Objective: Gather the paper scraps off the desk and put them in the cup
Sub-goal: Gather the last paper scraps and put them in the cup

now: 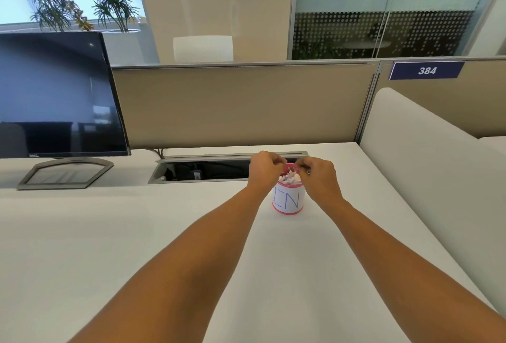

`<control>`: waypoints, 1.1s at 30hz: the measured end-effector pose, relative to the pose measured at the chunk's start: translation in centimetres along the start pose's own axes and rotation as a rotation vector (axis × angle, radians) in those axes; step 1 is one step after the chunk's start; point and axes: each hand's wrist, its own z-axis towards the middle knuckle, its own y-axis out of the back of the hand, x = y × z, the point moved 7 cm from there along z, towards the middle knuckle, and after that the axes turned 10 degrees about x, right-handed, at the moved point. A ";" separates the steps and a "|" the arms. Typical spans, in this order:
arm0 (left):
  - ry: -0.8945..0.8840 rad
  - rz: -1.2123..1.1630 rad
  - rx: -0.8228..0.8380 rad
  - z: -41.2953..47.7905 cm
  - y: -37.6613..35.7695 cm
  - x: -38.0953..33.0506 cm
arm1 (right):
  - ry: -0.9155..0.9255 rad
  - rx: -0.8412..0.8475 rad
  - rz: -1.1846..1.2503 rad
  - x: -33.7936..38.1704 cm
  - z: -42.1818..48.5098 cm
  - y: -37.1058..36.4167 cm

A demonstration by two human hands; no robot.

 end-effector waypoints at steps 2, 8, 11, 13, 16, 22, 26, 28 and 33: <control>-0.010 0.007 0.006 -0.9 0.3 0.5 | -0.019 0.016 -0.004 0.5 -0.7 -0.2; 0.007 0.037 -0.017 -4.0 2.3 3.5 | -0.057 0.092 -0.005 2.7 -3.4 -2.2; 0.055 0.059 -0.034 -6.1 3.6 6.3 | -0.011 0.098 -0.012 5.1 -5.0 -3.7; 0.108 0.061 -0.045 -7.6 4.7 8.9 | 0.002 0.142 -0.029 6.6 -6.0 -5.5; 0.156 0.081 -0.061 -9.9 7.3 12.9 | 0.031 0.251 -0.064 9.2 -7.4 -9.1; 0.221 0.092 -0.103 -14.2 14.4 20.6 | 0.105 0.359 -0.100 15.4 -9.9 -16.2; 0.244 0.077 -0.136 -16.9 20.6 25.6 | 0.142 0.412 -0.113 20.8 -11.1 -21.6; 0.270 0.069 -0.160 -18.2 24.0 28.5 | 0.164 0.446 -0.110 23.8 -11.6 -24.7; 0.340 0.034 -0.244 -21.1 33.3 35.9 | 0.216 0.528 -0.111 31.6 -12.8 -33.1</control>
